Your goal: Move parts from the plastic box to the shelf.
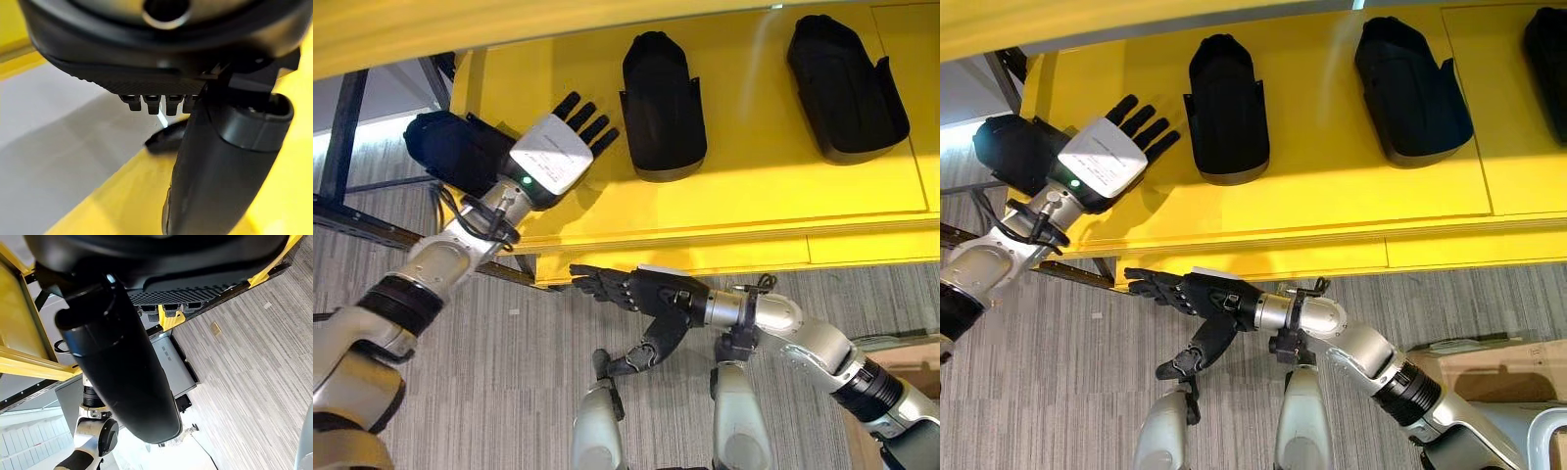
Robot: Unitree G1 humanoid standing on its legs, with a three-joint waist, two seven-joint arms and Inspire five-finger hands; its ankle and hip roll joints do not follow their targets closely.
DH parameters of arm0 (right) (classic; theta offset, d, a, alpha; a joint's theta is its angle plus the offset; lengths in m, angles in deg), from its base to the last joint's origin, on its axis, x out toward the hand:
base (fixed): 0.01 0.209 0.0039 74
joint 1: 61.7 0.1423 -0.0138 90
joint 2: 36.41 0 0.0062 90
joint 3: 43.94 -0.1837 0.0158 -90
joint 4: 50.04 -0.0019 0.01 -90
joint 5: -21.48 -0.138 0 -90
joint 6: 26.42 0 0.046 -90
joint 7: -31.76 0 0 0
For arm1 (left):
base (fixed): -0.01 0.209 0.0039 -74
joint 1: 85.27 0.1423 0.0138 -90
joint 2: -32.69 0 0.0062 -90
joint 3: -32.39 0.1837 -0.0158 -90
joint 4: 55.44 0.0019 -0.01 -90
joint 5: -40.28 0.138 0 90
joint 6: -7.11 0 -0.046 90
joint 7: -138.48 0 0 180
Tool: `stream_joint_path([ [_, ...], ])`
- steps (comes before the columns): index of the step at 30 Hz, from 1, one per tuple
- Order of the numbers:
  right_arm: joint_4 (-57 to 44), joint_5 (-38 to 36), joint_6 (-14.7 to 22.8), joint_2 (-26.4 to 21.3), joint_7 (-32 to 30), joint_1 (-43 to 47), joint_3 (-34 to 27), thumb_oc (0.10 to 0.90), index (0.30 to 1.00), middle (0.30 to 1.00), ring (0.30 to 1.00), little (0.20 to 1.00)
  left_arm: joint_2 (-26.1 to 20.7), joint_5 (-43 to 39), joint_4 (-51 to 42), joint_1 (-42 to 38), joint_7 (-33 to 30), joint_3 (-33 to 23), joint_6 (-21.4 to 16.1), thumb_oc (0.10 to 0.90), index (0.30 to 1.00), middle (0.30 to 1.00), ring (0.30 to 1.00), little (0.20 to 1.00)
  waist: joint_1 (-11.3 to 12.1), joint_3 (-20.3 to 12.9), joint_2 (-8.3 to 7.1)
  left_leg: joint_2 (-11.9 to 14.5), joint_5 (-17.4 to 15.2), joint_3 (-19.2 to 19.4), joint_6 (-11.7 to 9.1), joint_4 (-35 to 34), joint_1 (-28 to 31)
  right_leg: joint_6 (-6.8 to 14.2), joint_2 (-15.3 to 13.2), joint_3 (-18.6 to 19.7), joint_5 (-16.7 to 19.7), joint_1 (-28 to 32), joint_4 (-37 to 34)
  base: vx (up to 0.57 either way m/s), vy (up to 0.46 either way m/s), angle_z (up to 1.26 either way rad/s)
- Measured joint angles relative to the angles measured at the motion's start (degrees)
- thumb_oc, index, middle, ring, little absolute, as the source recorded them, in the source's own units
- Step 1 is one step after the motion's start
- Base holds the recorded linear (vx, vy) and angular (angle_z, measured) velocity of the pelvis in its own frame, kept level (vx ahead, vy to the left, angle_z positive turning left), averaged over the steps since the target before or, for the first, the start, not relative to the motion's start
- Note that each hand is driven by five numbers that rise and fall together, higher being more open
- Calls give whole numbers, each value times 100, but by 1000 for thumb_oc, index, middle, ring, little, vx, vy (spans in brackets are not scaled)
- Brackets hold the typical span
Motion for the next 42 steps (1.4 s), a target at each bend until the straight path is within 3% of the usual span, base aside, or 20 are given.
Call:
stream_joint_path([
  [2, 3, 83, 88, 13, 9, -113, -64, 900, 1000, 1000, 1000, 1000, 252, -290, -75, 247, -487, -536, 44, 900, 1000, 1000, 1000, 1000, 13, -2, -3, 13, -1, -4, -1, -1, 22, -1, 17, 0, -1, 23, 6, 38, -79, -2],
  [3, 41, 244, 152, 119, 11, -268, -145, 900, 1000, 1000, 1000, 1000, 732, -492, -85, 741, -1057, -1416, 140, 900, 1000, 1000, 1000, 1000, 17, -1, -34, 40, -13, -1, -17, -2, 76, -2, 41, -1, -1, 78, -9, 15, -77, -5],
  [4, 54, 378, 198, 237, 12, -365, -174, 900, 1000, 1000, 1000, 1000, 884, -665, -53, 1070, -1587, -1961, 267, 900, 1000, 1000, 1000, 1000, 57, -35, -167, 102, -22, -12, -46, 5, 104, -15, 108, -7, -8, 105, -2, 14, -98, -4],
  [7, 55, 439, 281, 246, -2, -470, -179, 900, 1000, 1000, 1000, 1000, 939, -707, -149, 1398, -2024, -2390, 163, 900, 1000, 1000, 1000, 1000, 280, -112, -324, 117, -44, -52, -71, 68, 85, -38, 123, -16, -18, 120, 20, -13, -101, 2],
  [9, 56, 442, 439, 411, -70, -681, -201, 900, 1000, 1000, 1000, 1000, 1214, -998, -571, 1606, -2460, -2761, 56, 900, 1000, 1000, 1000, 1000, 461, -167, -441, 117, -50, -161, -53, 66, 13, -39, 121, -96, -12, 137, -42, -17, -117, 22],
  [13, 77, 453, 500, 702, -143, -915, -195, 900, 1000, 1000, 1000, 1000, 2344, -2153, -1122, 2340, -2620, -3648, 23, 900, 1000, 1000, 1000, 1000, 522, -253, -596, 119, -29, -320, -92, 56, 11, -20, 123, -285, 40, 386, -246, 4, -126, 18],
  [14, 78, 454, 521, 708, -172, -911, -196, 900, 1000, 1000, 1000, 1000, 2658, -2557, -1115, 2428, -2595, -3718, 122, 900, 1000, 1000, 1000, 1000, 527, -278, -639, 122, -26, -355, -90, 60, 16, -24, 122, -327, 49, 433, -325, 0, -94, 14],
  [18, 78, 603, 603, 837, -226, -883, -232, 900, 1000, 1000, 1000, 1000, 2686, -2955, -983, 2588, -1979, -3499, 414, 900, 1000, 1000, 1000, 1000, 669, -301, -828, 139, -25, -408, -89, 53, -17, -23, 138, -399, 92, 517, -419, 0, -96, 9],
  [25, 77, 906, 651, 818, -452, -892, -456, 900, 1000, 1000, 1000, 1000, 2668, -2918, -1398, 2812, -1240, -3218, 501, 900, 1000, 1000, 1000, 1000, 770, -290, -878, 145, -2, -475, -60, -51, -22, -4, 150, -502, 152, 628, -615, 3, -31, 6],
  [29, -44, 1740, 893, 312, -56, -911, -1089, 900, 1000, 1000, 1000, 1000, 2662, -2959, -1747, 3331, -575, -3231, 240, 900, 1000, 1000, 1000, 1000, 791, -279, -908, 139, 11, -569, -64, -88, -4, 6, 156, -645, 212, 829, -859, 15, -71, 12],
  [33, -788, 1941, 866, -689, 823, -900, -1484, 900, 1000, 1000, 1000, 1000, 2618, -3437, -2156, 4010, -64, -3276, -31, 900, 1000, 1000, 1000, 1000, 860, -251, -1011, 162, 42, -664, -59, -157, 33, 2, 195, -793, 235, 1011, -1035, 50, -117, 13],
  [35, -1402, 1883, 754, -1210, 1341, -778, -1556, 900, 1000, 1000, 1000, 1000, 2598, -3755, -2147, 4708, 133, -3470, -286, 900, 1000, 1000, 1000, 1000, 1038, -239, -1163, 224, 41, -720, -58, -242, 237, -18, 273, -918, 253, 1353, -1275, 114, -100, 19],
  [36, -1493, 1820, 746, -1255, 1428, -753, -1561, 900, 1000, 1000, 1000, 1000, 2579, -3828, -2140, 4865, 134, -3505, -298, 900, 1000, 1000, 1000, 1000, 1108, -230, -1199, 224, 37, -752, -53, -256, 279, -22, 279, -975, 247, 1460, -1332, 135, -85, 24],
  [38, -1576, 1772, 691, -1188, 1492, -521, -1380, 900, 1000, 1000, 1000, 1000, 2588, -3855, -2126, 5168, 100, -3708, -410, 900, 1000, 1000, 1000, 1000, 1226, -237, -1285, 221, 25, -768, -38, -305, 372, -21, 285, -1027, 247, 1603, -1432, 94, -52, 17],
  [39, -1578, 1773, 668, -1003, 1465, -293, -1234, 900, 1000, 1000, 1000, 1000, 2585, -3903, -2084, 5196, 36, -3824, -476, 900, 1000, 1000, 1000, 1000, 1450, -245, -1334, 214, 24, -780, -42, -340, 405, -19, 279, -1067, 244, 1669, -1465, 121, -67, 16],
  [42, -1546, 1779, 642, -695, 1229, 170, -997, 900, 1000, 1000, 1000, 1000, 2571, -4000, -2088, 5140, -117, -4076, -750, 900, 1000, 1000, 1000, 1000, 1779, -257, -1402, 158, 32, -920, -56, -350, 404, -9, 257, -1208, 242, 1817, -1558, 116, -41, 26],
])
